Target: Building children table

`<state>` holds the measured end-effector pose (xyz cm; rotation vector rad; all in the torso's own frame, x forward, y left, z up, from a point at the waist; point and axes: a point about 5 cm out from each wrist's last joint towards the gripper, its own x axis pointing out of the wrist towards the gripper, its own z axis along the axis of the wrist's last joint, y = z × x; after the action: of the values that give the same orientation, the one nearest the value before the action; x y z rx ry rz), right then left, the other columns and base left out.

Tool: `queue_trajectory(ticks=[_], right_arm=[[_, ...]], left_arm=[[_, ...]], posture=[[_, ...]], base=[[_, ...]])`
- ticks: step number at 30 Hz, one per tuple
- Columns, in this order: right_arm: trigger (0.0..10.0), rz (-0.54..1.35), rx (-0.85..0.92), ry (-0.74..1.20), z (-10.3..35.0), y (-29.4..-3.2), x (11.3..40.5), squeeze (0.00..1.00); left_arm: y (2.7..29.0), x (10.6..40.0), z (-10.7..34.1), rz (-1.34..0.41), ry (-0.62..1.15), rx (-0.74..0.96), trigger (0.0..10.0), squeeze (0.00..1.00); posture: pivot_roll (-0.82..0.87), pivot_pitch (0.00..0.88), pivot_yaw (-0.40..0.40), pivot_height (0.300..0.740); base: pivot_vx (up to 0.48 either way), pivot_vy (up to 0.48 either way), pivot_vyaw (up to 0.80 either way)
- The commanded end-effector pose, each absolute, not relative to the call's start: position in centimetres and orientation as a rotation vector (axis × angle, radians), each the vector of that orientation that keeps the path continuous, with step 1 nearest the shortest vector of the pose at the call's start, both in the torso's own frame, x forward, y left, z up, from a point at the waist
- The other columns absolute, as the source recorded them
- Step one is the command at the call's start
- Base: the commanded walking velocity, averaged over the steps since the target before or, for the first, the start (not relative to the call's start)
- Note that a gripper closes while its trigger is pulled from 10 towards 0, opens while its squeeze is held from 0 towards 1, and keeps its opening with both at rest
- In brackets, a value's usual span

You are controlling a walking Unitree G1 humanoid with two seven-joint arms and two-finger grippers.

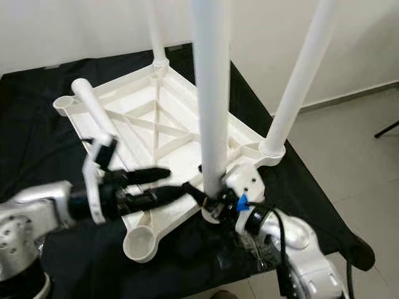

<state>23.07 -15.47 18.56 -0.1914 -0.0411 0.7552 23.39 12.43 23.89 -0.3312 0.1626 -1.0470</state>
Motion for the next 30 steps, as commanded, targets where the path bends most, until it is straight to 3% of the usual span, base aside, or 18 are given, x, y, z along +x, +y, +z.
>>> queue_trajectory(ticks=[1,4,9,15,19,30], right_arm=[[10.0,0.760,-0.180,-0.101,19.8,-15.2,23.0,0.00],[10.0,0.699,-0.168,-0.159,21.8,-15.4,24.1,0.00],[10.0,0.655,-0.143,-0.217,23.7,-15.2,25.2,0.00],[10.0,0.624,-0.123,-0.217,23.9,-14.9,25.8,0.00],[10.0,0.559,-0.088,-0.171,23.3,-14.1,26.8,0.00],[10.0,0.533,-0.045,-0.096,22.1,-13.3,26.9,0.00]], left_arm=[[13.6,24.2,24.4,-0.924,0.092,-0.323,10.0,0.00],[16.4,25.9,23.1,-0.650,0.112,-0.356,10.0,0.00],[16.9,25.4,21.8,-0.548,0.069,-0.355,10.0,0.00],[15.9,25.2,20.7,-0.530,0.065,-0.362,10.0,0.00],[14.0,25.3,19.6,-0.553,0.071,-0.307,10.0,0.00],[12.6,25.3,18.3,-0.563,0.070,-0.222,10.0,0.00]], posture=[[-0.04,0.144,0.036,0.740],[-0.04,0.135,0.027,0.740],[-0.04,0.126,0.013,0.740],[-0.04,0.119,0.005,0.740],[-0.04,0.113,0.003,0.740],[-0.05,0.115,0.010,0.740]], base=[[0.000,0.000,0.00],[0.000,0.000,0.00],[0.000,0.284,0.00],[0.000,0.479,0.00],[0.000,0.480,0.00],[0.000,0.436,0.00]])
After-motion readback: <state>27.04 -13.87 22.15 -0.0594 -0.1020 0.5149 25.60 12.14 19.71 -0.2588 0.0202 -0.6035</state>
